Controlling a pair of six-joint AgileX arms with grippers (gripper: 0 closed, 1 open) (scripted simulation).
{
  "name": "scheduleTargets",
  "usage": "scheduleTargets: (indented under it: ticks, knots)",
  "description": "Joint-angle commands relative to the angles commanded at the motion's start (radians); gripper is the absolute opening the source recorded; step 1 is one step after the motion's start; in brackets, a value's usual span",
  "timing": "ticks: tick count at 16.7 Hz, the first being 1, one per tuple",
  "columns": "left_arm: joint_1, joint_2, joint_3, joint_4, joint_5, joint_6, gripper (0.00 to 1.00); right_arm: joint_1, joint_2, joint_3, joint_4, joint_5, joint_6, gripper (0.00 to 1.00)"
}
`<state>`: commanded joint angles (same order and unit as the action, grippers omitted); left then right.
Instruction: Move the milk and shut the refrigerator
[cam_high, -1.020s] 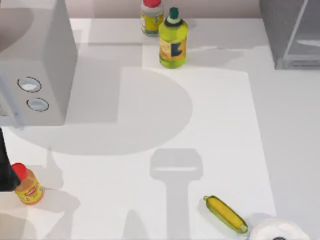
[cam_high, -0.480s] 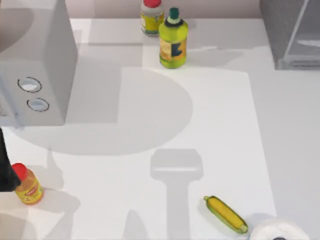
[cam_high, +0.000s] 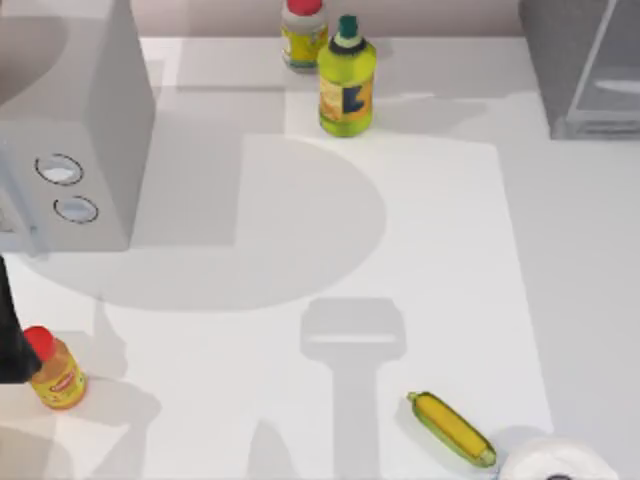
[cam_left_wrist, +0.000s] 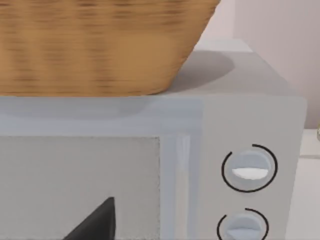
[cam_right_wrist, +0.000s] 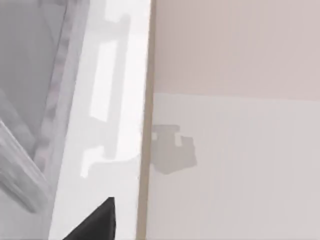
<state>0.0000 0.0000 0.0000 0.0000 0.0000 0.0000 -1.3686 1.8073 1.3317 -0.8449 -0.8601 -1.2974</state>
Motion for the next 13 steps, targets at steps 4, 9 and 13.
scheduleTargets:
  ticks: [4, 9, 13]
  knots:
    - [0.0, 0.0, 0.0, 0.0, 0.0, 0.0, 1.0, 0.216, -0.002, -0.007, 0.292, 0.06, 0.369, 1.0]
    - [0.0, 0.0, 0.0, 0.0, 0.0, 0.0, 1.0, 0.41, 0.017, -0.032, 0.523, 0.109, 0.634, 1.0]
    - [0.0, 0.0, 0.0, 0.0, 0.0, 0.0, 1.0, 0.44, 0.023, -0.036, 0.554, 0.115, 0.667, 1.0]
